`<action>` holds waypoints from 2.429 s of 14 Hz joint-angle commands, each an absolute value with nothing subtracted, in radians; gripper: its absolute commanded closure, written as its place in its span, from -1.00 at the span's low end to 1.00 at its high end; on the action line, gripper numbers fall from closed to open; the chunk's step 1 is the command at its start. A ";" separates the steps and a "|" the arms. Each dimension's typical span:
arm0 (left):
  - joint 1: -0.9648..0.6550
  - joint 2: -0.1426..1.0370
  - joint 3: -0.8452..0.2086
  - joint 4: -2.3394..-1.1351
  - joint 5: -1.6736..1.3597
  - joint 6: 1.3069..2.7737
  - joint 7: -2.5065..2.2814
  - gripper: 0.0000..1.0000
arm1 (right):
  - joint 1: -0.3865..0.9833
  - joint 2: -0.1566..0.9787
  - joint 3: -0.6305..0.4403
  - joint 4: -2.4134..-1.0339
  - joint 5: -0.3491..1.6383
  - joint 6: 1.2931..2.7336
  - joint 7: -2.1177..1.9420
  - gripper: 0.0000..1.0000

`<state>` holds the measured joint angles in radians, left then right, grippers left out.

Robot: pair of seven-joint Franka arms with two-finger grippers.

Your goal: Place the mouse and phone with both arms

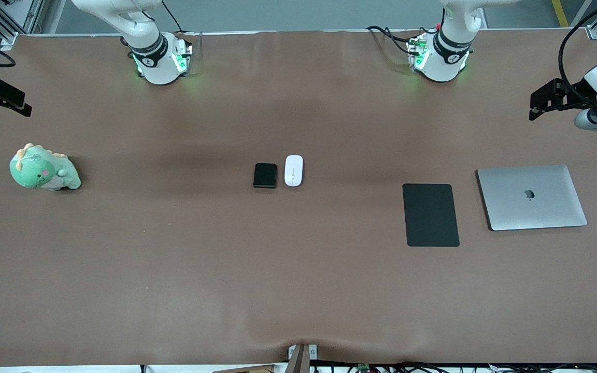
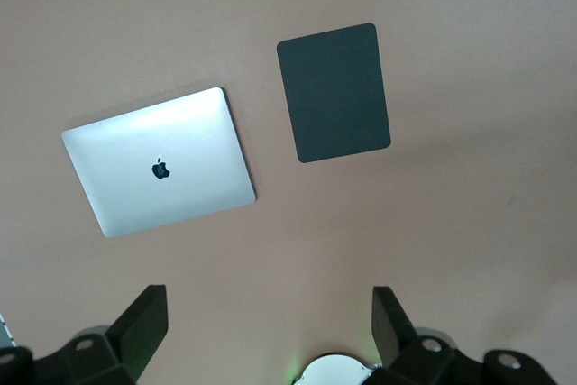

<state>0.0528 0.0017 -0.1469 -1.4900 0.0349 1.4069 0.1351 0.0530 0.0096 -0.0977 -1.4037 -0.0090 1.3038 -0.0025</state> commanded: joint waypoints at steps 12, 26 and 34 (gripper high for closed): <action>0.017 0.144 -0.270 -1.485 -0.021 1.476 -0.047 -1.00 | 0.046 0.014 -0.087 -1.384 0.009 1.298 -0.006 -1.00; -0.235 0.279 -0.279 -1.483 -0.075 1.614 -0.287 -1.00 | 0.095 0.029 -0.084 -1.385 0.003 1.296 -0.006 -1.00; -0.252 0.265 -0.278 -1.467 -0.075 1.640 -0.341 -1.00 | 0.098 0.035 -0.084 -1.387 0.011 1.298 0.002 -1.00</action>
